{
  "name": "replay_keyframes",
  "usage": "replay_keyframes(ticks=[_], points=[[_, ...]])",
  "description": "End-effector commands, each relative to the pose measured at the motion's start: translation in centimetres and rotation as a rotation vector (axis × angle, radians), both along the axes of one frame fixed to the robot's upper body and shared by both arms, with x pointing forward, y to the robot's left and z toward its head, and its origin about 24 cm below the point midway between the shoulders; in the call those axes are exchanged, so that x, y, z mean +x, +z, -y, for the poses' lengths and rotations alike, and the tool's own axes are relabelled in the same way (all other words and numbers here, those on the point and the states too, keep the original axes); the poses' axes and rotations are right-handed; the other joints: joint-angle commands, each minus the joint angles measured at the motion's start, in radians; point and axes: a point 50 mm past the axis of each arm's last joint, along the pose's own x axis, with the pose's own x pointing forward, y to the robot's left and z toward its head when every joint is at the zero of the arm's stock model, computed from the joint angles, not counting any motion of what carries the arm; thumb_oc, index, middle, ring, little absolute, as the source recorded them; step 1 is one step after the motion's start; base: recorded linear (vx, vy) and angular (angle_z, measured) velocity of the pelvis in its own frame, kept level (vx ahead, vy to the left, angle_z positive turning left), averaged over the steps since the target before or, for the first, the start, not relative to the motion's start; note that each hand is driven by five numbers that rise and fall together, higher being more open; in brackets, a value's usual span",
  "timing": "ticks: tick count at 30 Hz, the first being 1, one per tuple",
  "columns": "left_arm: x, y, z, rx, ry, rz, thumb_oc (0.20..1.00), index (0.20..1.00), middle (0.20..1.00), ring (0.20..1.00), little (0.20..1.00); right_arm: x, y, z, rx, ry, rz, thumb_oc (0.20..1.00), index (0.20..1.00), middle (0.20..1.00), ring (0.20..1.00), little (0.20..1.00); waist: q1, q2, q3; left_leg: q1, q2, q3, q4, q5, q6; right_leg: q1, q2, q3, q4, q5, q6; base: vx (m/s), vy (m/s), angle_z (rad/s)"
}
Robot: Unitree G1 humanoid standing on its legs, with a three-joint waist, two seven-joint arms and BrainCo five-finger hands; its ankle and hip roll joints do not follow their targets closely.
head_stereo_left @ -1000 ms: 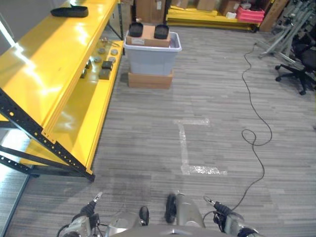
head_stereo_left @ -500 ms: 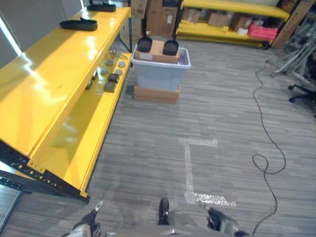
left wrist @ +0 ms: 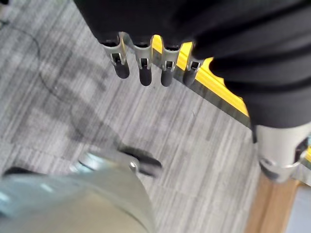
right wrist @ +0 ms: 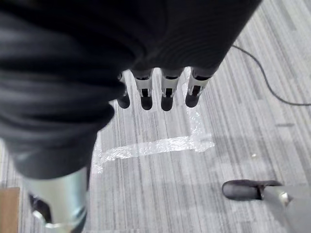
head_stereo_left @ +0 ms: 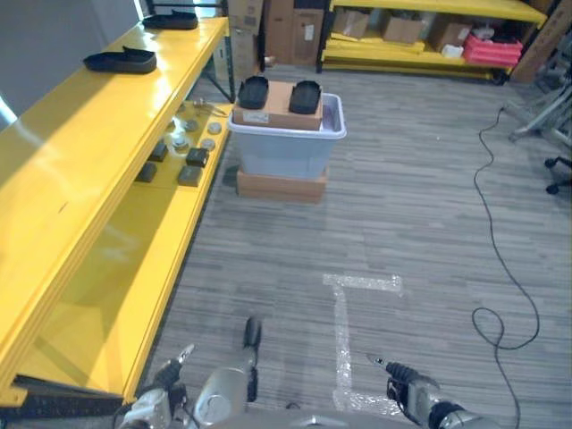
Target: Move parts from the plastic box to the shelf.
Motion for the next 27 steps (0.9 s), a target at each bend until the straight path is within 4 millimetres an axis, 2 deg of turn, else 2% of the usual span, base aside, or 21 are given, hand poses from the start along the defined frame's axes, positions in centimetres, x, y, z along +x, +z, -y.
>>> replay_keyframes(ticks=[1, 3, 4, 5, 6, 7, 9, 10, 12, 13, 16, 18, 21, 23, 24, 26, 27], points=[[0.5, 0.5, -0.2, 0.011, 0.008, 0.064, 1.000, 1.000, 1.000, 1.000, 1.000, -0.8, 0.2, 1.0, -0.043, 0.021, 0.012, 1.000, 1.000, 1.000, 1.000, 1.000, 0.067, 0.015, -0.009, -0.027, 0.000, 0.008, 0.082, 0.200, 0.031, -0.077, 0.018, 0.021, 0.139, 0.047, 0.096, 0.59, 0.138, -0.63], [0.3, 0.5, -0.4, 0.013, 0.028, 0.065, 1.000, 1.000, 1.000, 1.000, 1.000, -0.4, 0.3, 0.7, -0.039, 0.037, 0.022, 1.000, 1.000, 1.000, 1.000, 1.000, 0.077, 0.013, -0.015, -0.020, 0.000, 0.013, 0.096, 0.187, 0.041, -0.069, 0.010, 0.022, 0.155, 0.026, 0.101, 0.27, 0.080, -0.79], [-0.1, 0.4, -0.6, 0.023, 0.049, 0.065, 1.000, 1.000, 1.000, 1.000, 1.000, 0.3, 0.4, 0.3, -0.028, 0.049, 0.036, 1.000, 1.000, 1.000, 1.000, 1.000, 0.088, 0.011, -0.023, -0.012, -0.001, 0.013, 0.129, 0.170, 0.058, -0.061, -0.004, 0.025, 0.184, 0.007, 0.108, 0.47, 0.148, -0.92], [-0.1, 0.5, -1.2, 0.049, 0.061, 0.061, 1.000, 1.000, 1.000, 1.000, 1.000, 1.1, 0.4, -0.7, 0.002, 0.044, 0.053, 1.000, 1.000, 1.000, 1.000, 1.000, 0.110, -0.002, -0.043, 0.022, -0.026, 0.014, 0.166, 0.105, 0.102, -0.030, -0.049, -0.003, 0.249, -0.007, 0.134, 0.54, 0.176, -0.84], [0.0, 0.5, -1.3, 0.053, 0.059, 0.061, 1.000, 1.000, 1.000, 1.000, 1.000, 1.2, 0.3, -0.9, 0.010, 0.041, 0.059, 1.000, 1.000, 1.000, 1.000, 1.000, 0.114, -0.005, -0.050, 0.037, -0.033, 0.016, 0.166, 0.091, 0.114, -0.027, -0.060, -0.018, 0.268, 0.002, 0.140, 0.42, 0.155, -0.89], [0.2, 0.5, -1.3, 0.056, 0.058, 0.061, 1.000, 1.000, 1.000, 1.000, 1.000, 1.3, 0.3, -1.1, 0.016, 0.038, 0.062, 1.000, 1.000, 1.000, 1.000, 1.000, 0.116, -0.006, -0.056, 0.055, -0.042, 0.019, 0.162, 0.077, 0.127, -0.026, -0.072, -0.033, 0.301, 0.017, 0.149, 0.29, 0.150, -0.75], [0.7, 0.7, -1.2, 0.064, 0.026, 0.062, 1.000, 1.000, 1.000, 1.000, 1.000, 1.7, 0.3, -2.0, 0.037, 0.032, 0.080, 1.000, 1.000, 1.000, 1.000, 1.000, 0.123, -0.001, -0.081, 0.119, -0.071, 0.022, 0.137, 0.041, 0.171, -0.059, -0.130, -0.077, 0.480, 0.115, 0.197, 0.44, 0.282, -0.21], [1.0, 0.7, -1.0, 0.063, 0.010, 0.067, 1.000, 1.000, 1.000, 1.000, 1.000, 2.0, 0.3, -2.6, 0.045, 0.031, 0.091, 1.000, 1.000, 1.000, 1.000, 1.000, 0.125, 0.022, -0.090, 0.157, -0.074, 0.021, 0.122, 0.017, 0.196, -0.132, -0.170, -0.096, 0.680, 0.190, 0.210, 0.38, 0.299, 0.18], [1.4, 0.8, -0.9, 0.059, 0.012, 0.077, 1.000, 1.000, 1.000, 1.000, 1.000, 2.3, 0.3, -3.1, 0.054, 0.035, 0.101, 1.000, 1.000, 1.000, 1.000, 1.000, 0.118, 0.041, -0.087, 0.192, -0.072, 0.016, 0.108, -0.005, 0.210, -0.221, -0.185, -0.107, 0.783, 0.204, 0.202, 0.27, 0.171, -0.12], [1.7, 1.0, -0.8, 0.056, 0.009, 0.084, 1.000, 1.000, 1.000, 1.000, 1.000, 2.6, 0.4, -3.5, 0.058, 0.043, 0.109, 1.000, 1.000, 1.000, 1.000, 1.000, 0.112, 0.045, -0.078, 0.211, -0.078, 0.010, 0.105, -0.015, 0.216, -0.273, -0.195, -0.125, 0.794, 0.187, 0.193, 0.24, 0.040, -0.18], [2.2, 1.1, -0.8, 0.052, -0.013, 0.091, 1.000, 1.000, 1.000, 1.000, 1.000, 3.3, 0.8, -4.0, 0.070, 0.043, 0.138, 1.000, 1.000, 1.000, 1.000, 1.000, 0.099, 0.052, -0.060, 0.249, -0.080, -0.023, 0.103, -0.030, 0.212, -0.372, -0.183, -0.170, 0.708, 0.162, 0.177, 0.24, -0.101, 0.22], [2.6, 1.3, -0.9, 0.055, -0.016, 0.094, 1.000, 1.000, 1.000, 1.000, 1.000, 4.0, 1.3, -3.8, 0.075, 0.049, 0.163, 1.000, 1.000, 1.000, 1.000, 1.000, 0.064, 0.035, -0.036, 0.301, -0.089, -0.063, 0.112, -0.074, 0.197, -0.458, -0.170, -0.167, 0.478, 0.206, 0.185, 0.37, -0.251, 0.84], [2.2, 1.2, -0.8, 0.057, -0.039, 0.093, 1.000, 1.000, 1.000, 1.000, 1.000, 4.2, 1.6, -3.1, 0.078, 0.052, 0.177, 1.000, 1.000, 1.000, 1.000, 1.000, 0.019, -0.007, -0.012, 0.365, -0.112, -0.126, 0.140, -0.165, 0.181, -0.499, -0.206, -0.101, 0.145, 0.298, 0.230, 0.49, -0.319, 0.12], [1.5, 1.0, -0.8, 0.059, -0.064, 0.086, 1.000, 1.000, 1.000, 1.000, 1.000, 4.1, 1.6, -2.8, 0.083, 0.048, 0.186, 1.000, 1.000, 1.000, 1.000, 1.000, 0.003, -0.008, -0.005, 0.405, -0.092, -0.168, 0.148, -0.201, 0.173, -0.519, -0.225, -0.048, 0.071, 0.327, 0.240, 0.55, -0.342, 0.58], [1.0, 0.8, -0.8, 0.061, -0.075, 0.083, 1.000, 1.000, 1.000, 1.000, 1.000, 3.8, 1.5, -2.8, 0.086, 0.043, 0.186, 1.000, 1.000, 1.000, 1.000, 1.000, -0.001, -0.005, -0.002, 0.425, -0.075, -0.177, 0.154, -0.215, 0.170, -0.532, -0.229, -0.037, 0.096, 0.337, 0.243, 0.56, -0.353, 0.76], [0.5, 0.7, -0.8, 0.053, -0.067, 0.075, 1.000, 1.000, 1.000, 1.000, 1.000, 3.5, 1.5, -2.1, 0.083, 0.037, 0.178, 1.000, 1.000, 1.000, 1.000, 1.000, -0.001, -0.019, -0.016, 0.465, -0.043, -0.185, 0.149, -0.238, 0.141, -0.463, -0.224, -0.051, 0.070, 0.311, 0.252, 0.50, -0.338, 0.64], [0.3, 0.6, -0.7, 0.046, -0.058, 0.070, 1.000, 1.000, 1.000, 1.000, 1.000, 3.4, 1.4, -2.1, 0.081, 0.038, 0.169, 1.000, 1.000, 1.000, 1.000, 1.000, -0.002, -0.024, -0.023, 0.467, -0.033, -0.182, 0.155, -0.241, 0.132, -0.434, -0.218, -0.050, 0.067, 0.302, 0.246, 0.38, -0.268, 0.50]])
